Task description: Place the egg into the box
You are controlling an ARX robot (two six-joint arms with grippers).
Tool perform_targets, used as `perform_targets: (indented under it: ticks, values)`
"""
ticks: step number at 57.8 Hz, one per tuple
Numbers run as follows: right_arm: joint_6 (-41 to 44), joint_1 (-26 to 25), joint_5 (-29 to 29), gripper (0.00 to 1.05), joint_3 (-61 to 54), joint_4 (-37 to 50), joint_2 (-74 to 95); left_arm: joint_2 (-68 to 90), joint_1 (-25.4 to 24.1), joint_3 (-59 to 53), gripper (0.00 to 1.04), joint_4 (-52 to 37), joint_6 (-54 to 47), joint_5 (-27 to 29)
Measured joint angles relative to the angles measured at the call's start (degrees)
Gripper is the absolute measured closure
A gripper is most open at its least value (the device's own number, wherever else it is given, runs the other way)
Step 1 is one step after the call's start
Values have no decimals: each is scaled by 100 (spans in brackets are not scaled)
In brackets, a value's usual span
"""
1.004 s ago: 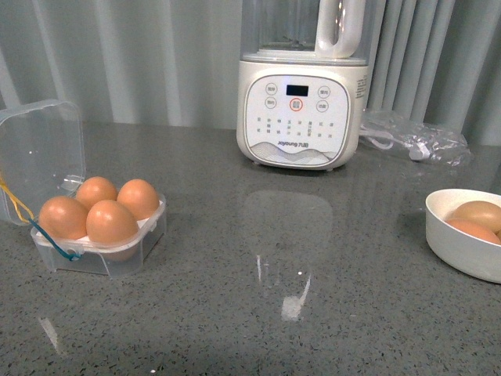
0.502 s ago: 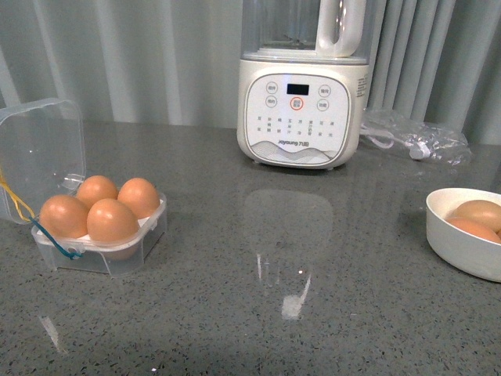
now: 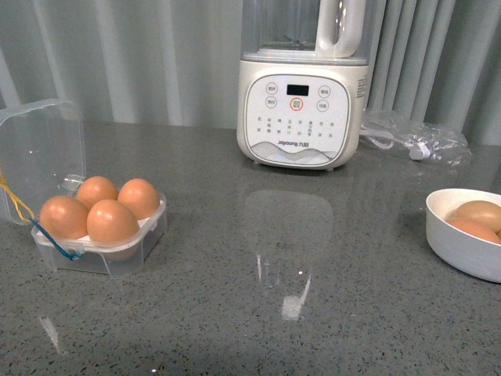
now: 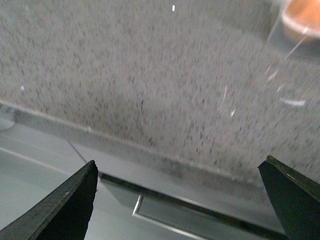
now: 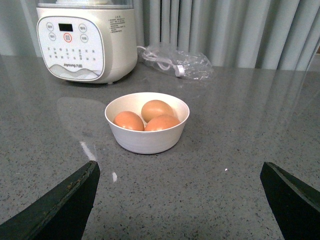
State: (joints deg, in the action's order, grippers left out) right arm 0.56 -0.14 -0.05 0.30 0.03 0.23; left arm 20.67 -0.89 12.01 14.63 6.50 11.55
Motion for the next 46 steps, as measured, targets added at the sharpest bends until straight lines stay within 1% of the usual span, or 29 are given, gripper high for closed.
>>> perform_targets:
  ticks: [5,10,17,22,24,33,36,40,46]
  values:
    - [0,0,-2,7,0,0,0,254,-199,157,7,-374,-44,-144]
    - [0,0,-2,7,0,0,0,931,-564,378,7,-1158,-275,-509]
    - [0,0,0,7,0,0,0,2439,-1200,1110,7,-2555,-752,-1167]
    - [0,0,-2,7,0,0,0,3263,-1447,1593,7,-3034,-964,-1331]
    - [0,0,0,7,0,0,0,3713,-1563,1869,7,-3222,-1115,-1517]
    - [0,0,0,7,0,0,0,4841,-1847,2549,7,-3462,-1543,-1958]
    - [0,0,0,7,0,0,0,5235,-1956,2769,7,-3493,-1731,-2214]
    - [0,0,-2,7,0,0,0,5484,-2026,2909,7,-3499,-1860,-2411]
    - [0,0,-2,7,0,0,0,5718,-2092,3069,7,-3526,-1923,-2549]
